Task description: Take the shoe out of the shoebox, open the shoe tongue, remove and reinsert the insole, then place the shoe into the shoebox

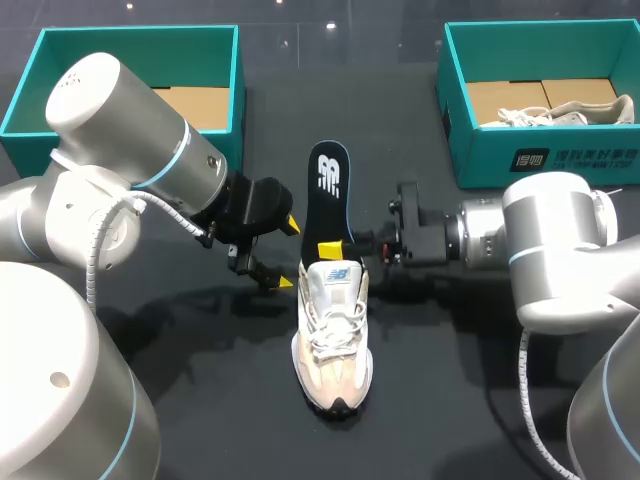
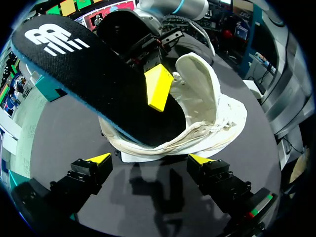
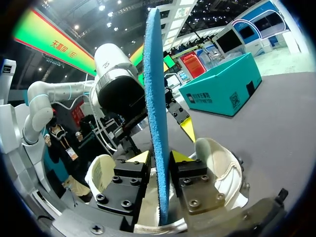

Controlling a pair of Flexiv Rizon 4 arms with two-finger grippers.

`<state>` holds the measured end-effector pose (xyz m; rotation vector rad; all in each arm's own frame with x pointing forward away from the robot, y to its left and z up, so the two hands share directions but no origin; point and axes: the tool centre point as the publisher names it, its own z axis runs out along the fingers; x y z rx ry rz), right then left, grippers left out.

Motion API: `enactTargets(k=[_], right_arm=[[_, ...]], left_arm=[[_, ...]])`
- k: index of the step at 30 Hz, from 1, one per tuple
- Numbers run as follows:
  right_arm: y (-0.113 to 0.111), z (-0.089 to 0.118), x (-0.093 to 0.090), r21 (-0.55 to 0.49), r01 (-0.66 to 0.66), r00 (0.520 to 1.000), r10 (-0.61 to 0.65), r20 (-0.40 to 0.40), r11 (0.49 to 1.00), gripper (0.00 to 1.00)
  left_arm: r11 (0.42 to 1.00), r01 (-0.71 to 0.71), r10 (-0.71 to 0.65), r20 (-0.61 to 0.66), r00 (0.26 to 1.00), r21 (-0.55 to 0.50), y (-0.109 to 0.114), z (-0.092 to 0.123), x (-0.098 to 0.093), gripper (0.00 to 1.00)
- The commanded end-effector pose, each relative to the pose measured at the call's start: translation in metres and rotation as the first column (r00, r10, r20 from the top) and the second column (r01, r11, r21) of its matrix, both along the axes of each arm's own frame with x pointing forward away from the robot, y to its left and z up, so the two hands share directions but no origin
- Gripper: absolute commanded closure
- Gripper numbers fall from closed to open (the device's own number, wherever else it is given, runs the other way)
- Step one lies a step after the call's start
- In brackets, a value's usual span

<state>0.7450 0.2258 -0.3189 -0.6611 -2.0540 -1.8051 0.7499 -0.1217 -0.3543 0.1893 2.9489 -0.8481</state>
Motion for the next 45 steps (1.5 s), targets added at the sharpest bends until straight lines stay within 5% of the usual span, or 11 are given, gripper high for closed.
enactTargets(k=[1,18,20,23,45], right_arm=[[-0.001,0.005,0.003,-0.003,-0.012,1.000,0.012,0.006,1.000,0.75],[-0.001,0.014,0.015,0.054,-0.008,0.999,0.005,0.054,0.999,0.79],[-0.001,0.015,0.016,0.060,-0.007,0.998,0.004,0.057,0.998,0.81],[0.000,0.014,0.018,0.070,-0.008,0.998,0.005,0.055,0.998,1.00],[0.000,-0.014,0.005,0.085,0.011,0.999,-0.008,-0.038,0.996,1.00]], left_arm=[[1.000,0.000,0.000,0.000,1.000,0.001,0.000,-0.001,0.000,0.00],[1.000,0.000,0.000,0.000,1.000,0.001,0.000,-0.001,0.000,0.00],[1.000,0.000,0.000,0.000,1.000,0.001,0.000,-0.001,0.000,0.00],[1.000,0.000,0.000,0.000,1.000,0.001,0.000,-0.001,0.000,0.00],[1.000,0.000,0.000,0.000,1.000,0.001,0.000,-0.001,0.000,0.00]])
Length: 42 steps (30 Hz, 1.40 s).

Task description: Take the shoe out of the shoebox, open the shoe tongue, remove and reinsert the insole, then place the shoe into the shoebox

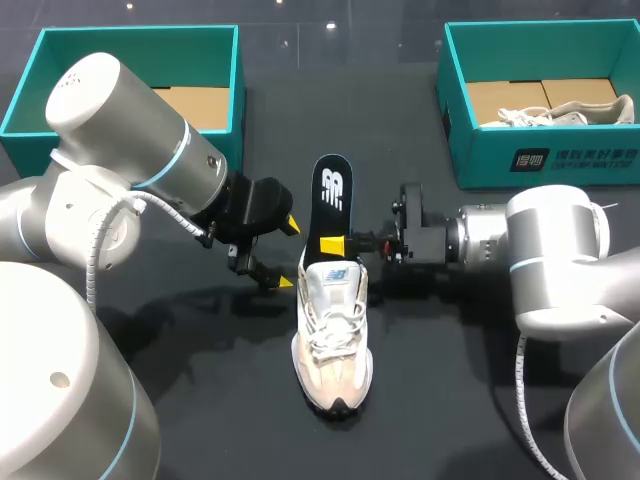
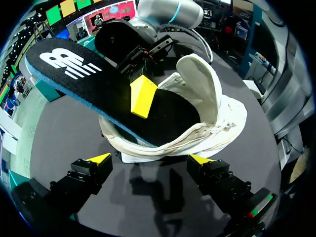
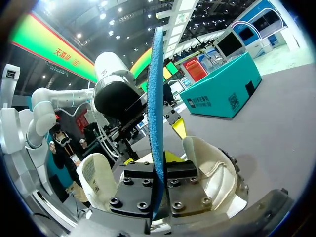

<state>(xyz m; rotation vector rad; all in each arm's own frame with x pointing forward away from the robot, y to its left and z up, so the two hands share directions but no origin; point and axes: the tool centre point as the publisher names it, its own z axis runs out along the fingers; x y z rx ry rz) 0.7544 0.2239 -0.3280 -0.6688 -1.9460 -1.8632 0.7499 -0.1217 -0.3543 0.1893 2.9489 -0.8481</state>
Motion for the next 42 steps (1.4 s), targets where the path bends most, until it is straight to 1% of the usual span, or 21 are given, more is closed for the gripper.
enactTargets(k=[1,10,17,18,19,20,35,37,42], right_arm=[[0.002,-0.006,-0.006,0.000,0.003,1.000,-0.003,-0.011,1.000,1.00],[0.003,-0.014,-0.022,-0.002,0.015,0.999,-0.015,-0.039,1.000,1.00],[0.003,-0.014,-0.025,-0.011,0.014,0.999,-0.014,-0.053,1.000,1.00],[0.003,-0.012,-0.025,-0.013,0.011,0.999,-0.012,-0.047,1.000,0.96],[0.004,-0.011,-0.024,-0.012,0.009,0.999,-0.009,-0.041,1.000,0.76],[0.004,-0.010,-0.023,-0.014,0.007,0.999,-0.007,-0.038,1.000,0.68],[0.006,0.008,-0.015,-0.055,-0.010,1.000,0.011,0.020,0.998,0.69],[0.006,0.010,-0.012,-0.056,-0.010,1.000,0.011,0.029,0.998,0.68],[0.005,0.014,-0.006,-0.053,-0.011,0.999,0.014,0.044,0.999,0.70]], left_arm=[[1.000,0.000,0.000,0.000,1.000,0.001,0.000,-0.001,0.000,0.00],[1.000,0.000,0.000,0.000,1.000,0.001,0.000,-0.001,0.000,0.00],[1.000,0.000,0.000,0.000,1.000,0.001,0.000,-0.001,0.000,0.00],[1.000,0.000,0.000,0.000,1.000,0.001,0.000,-0.001,0.000,0.00],[1.000,0.000,0.000,0.000,1.000,0.001,0.000,-0.001,0.000,0.00],[1.000,0.000,0.000,0.000,1.000,0.001,0.000,-0.001,0.000,0.00],[1.000,0.000,0.000,0.000,1.000,0.001,0.000,-0.001,0.000,0.00],[1.000,0.000,0.000,0.000,1.000,0.001,0.000,-0.001,0.000,0.00],[1.000,0.000,0.000,0.000,1.000,0.001,0.000,-0.001,0.000,0.00]])
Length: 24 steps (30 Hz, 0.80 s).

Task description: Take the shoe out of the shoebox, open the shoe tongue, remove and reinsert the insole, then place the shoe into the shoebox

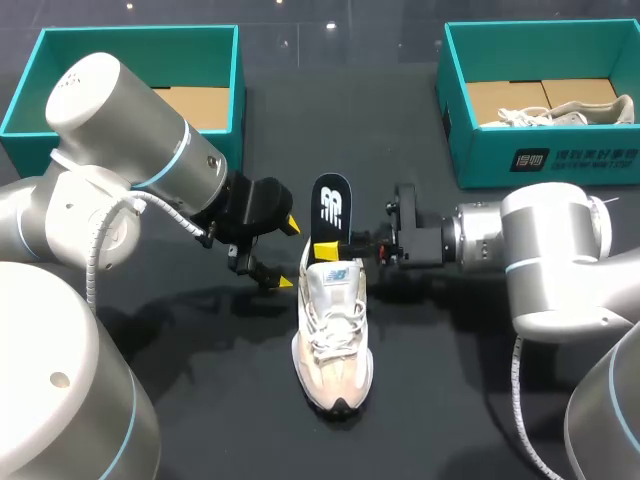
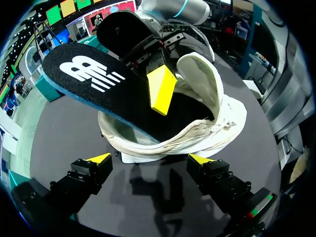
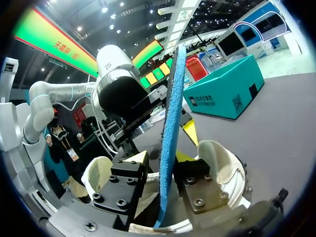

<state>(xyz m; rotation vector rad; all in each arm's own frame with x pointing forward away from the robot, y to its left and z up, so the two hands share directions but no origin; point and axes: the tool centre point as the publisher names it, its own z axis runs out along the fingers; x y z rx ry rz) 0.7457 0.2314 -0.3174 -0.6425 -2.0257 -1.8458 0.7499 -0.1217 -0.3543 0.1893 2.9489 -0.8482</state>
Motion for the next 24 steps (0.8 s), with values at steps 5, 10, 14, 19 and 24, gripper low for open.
enactTargets(k=[5,10,14,19,24], right_arm=[[-0.002,0.002,0.009,0.016,-0.011,1.000,0.011,0.009,1.000,0.72],[-0.003,0.002,0.011,0.027,-0.005,1.000,0.005,0.015,1.000,0.75],[-0.003,-0.003,0.008,0.032,-0.003,1.000,0.003,-0.004,0.999,1.00],[-0.002,-0.011,0.002,0.040,0.004,0.999,-0.002,-0.037,0.999,1.00],[0.001,-0.022,-0.008,0.040,0.012,0.996,-0.009,-0.089,0.999,1.00]], left_arm=[[1.000,0.000,0.000,0.000,1.000,0.001,0.000,-0.001,0.000,0.00],[1.000,0.000,0.000,0.000,1.000,0.001,0.000,-0.001,0.000,0.00],[1.000,0.000,0.000,0.000,1.000,0.001,0.000,-0.001,0.000,0.00],[1.000,0.000,0.000,0.000,1.000,0.001,0.000,-0.001,0.000,0.00],[1.000,0.000,0.000,0.000,1.000,0.001,0.000,-0.001,0.000,0.00]])
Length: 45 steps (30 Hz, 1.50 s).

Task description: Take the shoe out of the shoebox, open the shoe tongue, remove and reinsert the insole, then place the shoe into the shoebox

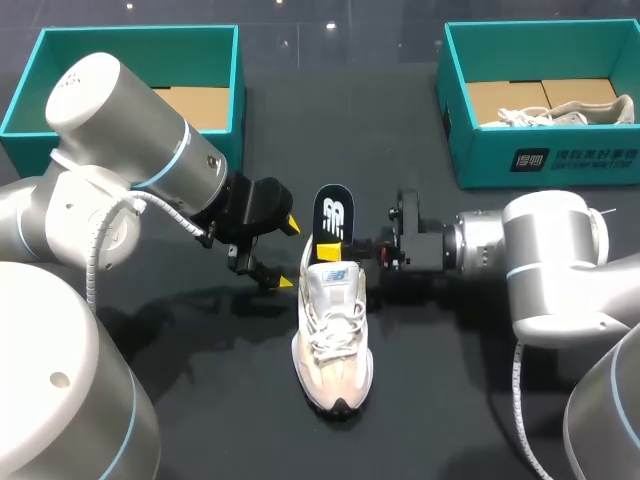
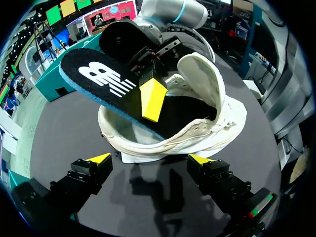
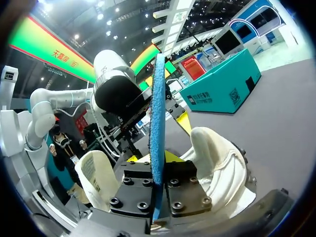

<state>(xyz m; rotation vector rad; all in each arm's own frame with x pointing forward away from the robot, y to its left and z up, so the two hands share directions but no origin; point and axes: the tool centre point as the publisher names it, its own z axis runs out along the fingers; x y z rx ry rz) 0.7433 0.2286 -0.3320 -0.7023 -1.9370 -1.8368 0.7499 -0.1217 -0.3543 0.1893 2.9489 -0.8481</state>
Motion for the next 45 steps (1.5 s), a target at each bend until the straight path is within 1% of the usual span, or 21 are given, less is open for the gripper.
enactTargets(k=[1,7,12,14,15,16,17,19,29,37,38,40,41,45], right_arm=[[0.004,-0.009,-0.008,0.001,0.001,1.000,-0.001,-0.021,1.000,1.00],[0.004,-0.015,-0.017,-0.009,0.015,0.998,-0.016,-0.058,1.000,1.00],[0.004,-0.015,-0.018,-0.005,0.019,0.998,-0.019,-0.057,1.000,1.00],[0.004,-0.011,-0.017,-0.008,0.018,0.999,-0.018,-0.042,1.000,0.78],[0.004,-0.009,-0.016,-0.012,0.016,0.999,-0.016,-0.035,1.000,0.74],[0.005,-0.007,-0.015,-0.017,0.014,1.000,-0.015,-0.027,1.000,0.67],[0.005,-0.004,-0.014,-0.020,0.012,1.000,-0.012,-0.017,1.000,0.62],[0.005,0.000,-0.011,-0.032,0.007,1.000,-0.007,-0.001,0.999,0.61],[0.003,0.017,0.000,-0.065,0.000,0.999,0.004,0.052,0.998,0.65],[-0.003,0.024,0.009,-0.073,0.007,0.997,-0.002,0.072,0.997,0.67],[-0.003,0.023,0.011,-0.072,0.005,0.997,0.000,0.071,0.997,0.70],[-0.003,0.022,0.014,-0.065,0.001,0.998,0.003,0.065,0.998,0.83],[-0.003,0.020,0.016,-0.062,-0.002,0.998,0.005,0.061,0.998,1.00],[-0.002,0.013,0.016,-0.052,-0.007,0.999,0.009,0.037,0.999,1.00]], left_arm=[[1.000,0.000,0.000,0.000,1.000,0.001,0.000,-0.001,0.000,0.00],[1.000,0.000,0.000,0.000,1.000,0.001,0.000,-0.001,0.000,0.00],[1.000,0.000,0.000,0.000,1.000,0.001,0.000,-0.001,0.000,0.00],[1.000,0.000,0.000,0.000,1.000,0.001,0.000,-0.001,0.000,0.00],[1.000,0.000,0.000,0.000,1.000,0.001,0.000,-0.001,0.000,0.00],[1.000,0.000,0.000,0.000,1.000,0.001,0.000,-0.001,0.000,0.00],[1.000,0.000,0.000,0.000,1.000,0.001,0.000,-0.001,0.000,0.00],[1.000,0.000,0.000,0.000,1.000,0.001,0.000,-0.001,0.000,0.00],[1.000,0.000,0.000,0.000,1.000,0.001,0.000,-0.001,0.000,0.00],[1.000,0.000,0.000,0.000,1.000,0.001,0.000,-0.001,0.000,0.00],[1.000,0.000,0.000,0.000,1.000,0.001,0.000,-0.001,0.000,0.00],[1.000,0.000,0.000,0.000,1.000,0.001,0.000,-0.001,0.000,0.00],[1.000,0.000,0.000,0.000,1.000,0.001,0.000,-0.001,0.000,0.00],[1.000,0.000,0.000,0.000,1.000,0.001,0.000,-0.001,0.000,0.00]])
